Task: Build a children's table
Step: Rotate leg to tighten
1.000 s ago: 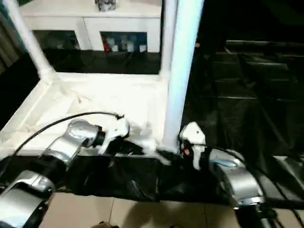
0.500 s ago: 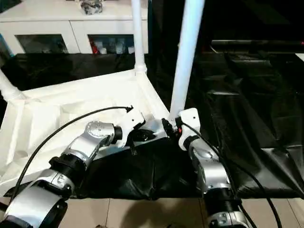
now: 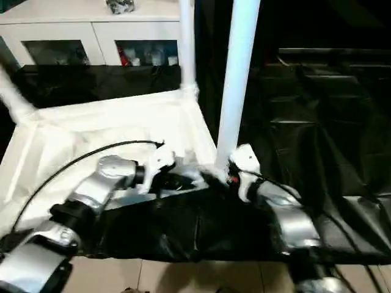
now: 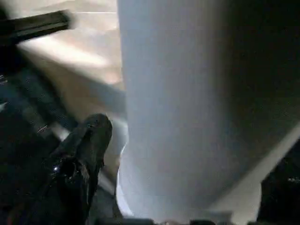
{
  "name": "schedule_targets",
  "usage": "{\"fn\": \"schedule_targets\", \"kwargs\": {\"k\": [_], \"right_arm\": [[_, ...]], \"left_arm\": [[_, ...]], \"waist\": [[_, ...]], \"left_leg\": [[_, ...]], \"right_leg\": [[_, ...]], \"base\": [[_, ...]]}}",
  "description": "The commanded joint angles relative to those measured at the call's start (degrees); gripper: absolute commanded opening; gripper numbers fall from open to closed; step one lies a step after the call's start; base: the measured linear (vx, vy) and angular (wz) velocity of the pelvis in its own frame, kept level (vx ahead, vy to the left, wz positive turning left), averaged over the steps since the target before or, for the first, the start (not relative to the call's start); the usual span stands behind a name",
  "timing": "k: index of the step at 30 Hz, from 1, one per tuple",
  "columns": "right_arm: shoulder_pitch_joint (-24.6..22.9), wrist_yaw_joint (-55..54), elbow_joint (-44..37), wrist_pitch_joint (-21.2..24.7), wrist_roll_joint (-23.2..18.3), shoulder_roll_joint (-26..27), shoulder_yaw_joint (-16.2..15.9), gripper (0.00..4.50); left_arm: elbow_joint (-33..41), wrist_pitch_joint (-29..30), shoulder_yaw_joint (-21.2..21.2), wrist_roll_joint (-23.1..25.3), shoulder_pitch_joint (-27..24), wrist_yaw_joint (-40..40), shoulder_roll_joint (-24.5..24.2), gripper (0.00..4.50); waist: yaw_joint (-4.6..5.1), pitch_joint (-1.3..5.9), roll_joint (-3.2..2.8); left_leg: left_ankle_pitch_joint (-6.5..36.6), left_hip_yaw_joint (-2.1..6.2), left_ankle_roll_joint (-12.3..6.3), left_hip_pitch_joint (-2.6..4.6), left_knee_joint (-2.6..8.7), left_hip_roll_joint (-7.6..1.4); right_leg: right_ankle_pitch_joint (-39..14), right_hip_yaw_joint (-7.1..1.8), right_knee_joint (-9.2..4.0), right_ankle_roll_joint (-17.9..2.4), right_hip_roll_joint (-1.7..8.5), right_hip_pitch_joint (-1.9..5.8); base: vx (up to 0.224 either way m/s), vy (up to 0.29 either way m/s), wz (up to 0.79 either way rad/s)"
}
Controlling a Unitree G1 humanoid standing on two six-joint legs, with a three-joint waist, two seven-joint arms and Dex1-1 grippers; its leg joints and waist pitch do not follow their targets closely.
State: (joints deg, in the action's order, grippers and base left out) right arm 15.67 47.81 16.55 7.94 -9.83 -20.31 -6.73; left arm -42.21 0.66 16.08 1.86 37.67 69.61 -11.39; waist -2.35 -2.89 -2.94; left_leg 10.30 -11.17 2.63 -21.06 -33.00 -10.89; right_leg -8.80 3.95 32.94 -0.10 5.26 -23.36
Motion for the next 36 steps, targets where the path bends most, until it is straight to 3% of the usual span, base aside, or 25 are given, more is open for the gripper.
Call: {"fn": "schedule_targets", "kwargs": {"k": [1, 4, 9, 13, 14, 15, 16, 23, 25, 27, 30, 36], "right_arm": [[-0.7, 6.79, -2.28, 2.05, -1.06, -1.36, -3.93, 3.93], [-1.37, 12.04, -3.68, 2.93, -1.4, -4.42, -5.4, 3.93], [-1.23, 17.04, -5.12, 4.34, -1.81, -7.28, -7.02, 3.93], [-0.73, 19.58, -5.73, 5.16, -2.16, -8.79, -8.23, 3.49], [-0.61, 20.09, -5.93, 5.51, -2.44, -8.98, -8.16, 3.49], [-0.54, 20.49, -6.08, 5.96, -2.79, -9.05, -8.07, 3.49], [-0.54, 20.49, -6.08, 5.96, -2.79, -9.05, -8.07, 3.26], [-1.09, 23.26, -7.72, 7.94, -3.78, -9.88, -8.81, 2.88], [-1.46, 20.83, -7.35, 6.96, -3.98, -8.29, -7.48, 2.83], [-0.35, 11.06, -4.2, 5.3, -2.65, -4.1, -3.96, 2.82], [0.37, 5.75, -2.24, 4.37, -1.28, -2.18, -2.55, 2.8], [1.26, -9.55, 1.54, 5.12, 0.78, 4.87, 0.77, 2.77]], "left_arm": [[2.35, -1.91, 1.84, -1.48, 0.13, 4.66, 0.58, 0.0], [2.78, -2.53, 2.36, -1.71, 0.06, 7.56, -0.49, 0.0], [3.44, -3.07, 3.13, -2.1, -0.04, 11.26, -1.81, 0.0], [4.12, -3.25, 4.19, -2.26, -0.26, 14.34, -3.05, 0.0], [4.15, -3.59, 4.4, -2.17, -0.25, 15.06, -3.36, 0.0], [4.16, -3.79, 4.5, -2.14, -0.25, 15.55, -3.54, 0.0], [4.16, -3.79, 4.5, -2.14, -0.25, 15.55, -3.54, 0.0], [4.49, -3.99, 5.0, -1.96, -0.61, 17.65, -4.28, 0.0], [3.81, -3.6, 4.52, -1.36, -0.24, 14.75, -3.57, 0.0], [1.28, -1.52, 2.75, -0.12, 1.31, 6.85, -1.52, 0.0], [0.52, 0.2, 1.9, -0.09, 1.99, 4.03, -0.53, 0.0], [-1.25, 5.95, 0.81, 1.39, 3.34, -5.81, 3.62, 0.0]], "waist": [[-0.38, 3.19, 0.8], [-0.76, 2.91, 0.73], [-1.16, 2.94, 0.78], [-1.29, 3.03, 0.88], [-1.22, 2.96, 1.19], [-1.35, 2.97, 0.97], [-1.35, 2.98, 0.96], [-1.47, 2.8, 0.99], [-1.48, 2.8, 0.99], [-1.19, 2.72, 0.99], [-0.7, 2.6, 1.09], [0.28, 2.72, 1.1]], "left_leg": [[14.36, 0.71, -5.76, 0.31, 3.63, -2.18], [17.09, 0.79, -4.26, 0.53, 3.94, -2.44], [17.48, 0.81, -3.7, 0.61, 4.02, -2.49], [16.72, 0.84, -3.52, 0.59, 3.99, -2.43], [16.43, 0.78, -3.73, 0.48, 3.99, -2.45], [16.2, 0.79, -3.88, 0.52, 3.96, -2.45], [15.98, 0.79, -3.88, 0.5, 3.98, -2.49], [16.89, 0.82, -3.29, 0.55, 4.1, -2.55], [16.93, 0.81, -3.12, 0.55, 4.09, -2.49], [17.62, 0.84, -2.26, 0.6, 4.11, -2.33], [18.71, 1.14, -1.25, 0.63, 4.29, -2.09], [17.31, 1.09, -1.61, 0.46, 4.18, -1.91]], "right_leg": [[-15.73, -2.04, -4.01, -13.38, 2.75, 3.01], [-20.09, -2.2, -4.31, -12.68, 2.94, 2.72], [-20.4, -2.37, -4.29, -12.29, 3.03, 2.54], [-19.65, -2.34, -4.17, -12.51, 3.06, 2.67], [-19.44, -2.38, -4.21, -12.54, 3.05, 2.65], [-19.33, -2.37, -4.16, -12.65, 3.06, 2.62], [-19.09, -2.38, -4.12, -12.7, 3.07, 2.62], [-20.86, -2.45, -4.27, -12.27, 3.13, 2.52], [-20.92, -2.45, -4.31, -12.2, 3.16, 2.47], [-22.01, -2.4, -4.43, -12.07, 3.14, 2.22], [-25.56, -2.24, -4.79, -10.62, 3.18, 2.23], [-21.78, -2.25, -4.61, -11.47, 3.0, 2.35]], "base": [[0.0, 0.0, 0.0], [0.0, 0.0, 0.0], [0.0, 0.0, 0.0], [0.0, 0.0, 0.0], [0.0, 0.0, 0.0], [0.0, 0.0, 0.0], [0.0, 0.0, 0.0], [0.0, 0.0, 0.0], [0.0, 0.0, 0.0], [0.0, 0.0, 0.0], [0.0, 0.0, 0.0], [0.0, 0.0, 0.0]]}}
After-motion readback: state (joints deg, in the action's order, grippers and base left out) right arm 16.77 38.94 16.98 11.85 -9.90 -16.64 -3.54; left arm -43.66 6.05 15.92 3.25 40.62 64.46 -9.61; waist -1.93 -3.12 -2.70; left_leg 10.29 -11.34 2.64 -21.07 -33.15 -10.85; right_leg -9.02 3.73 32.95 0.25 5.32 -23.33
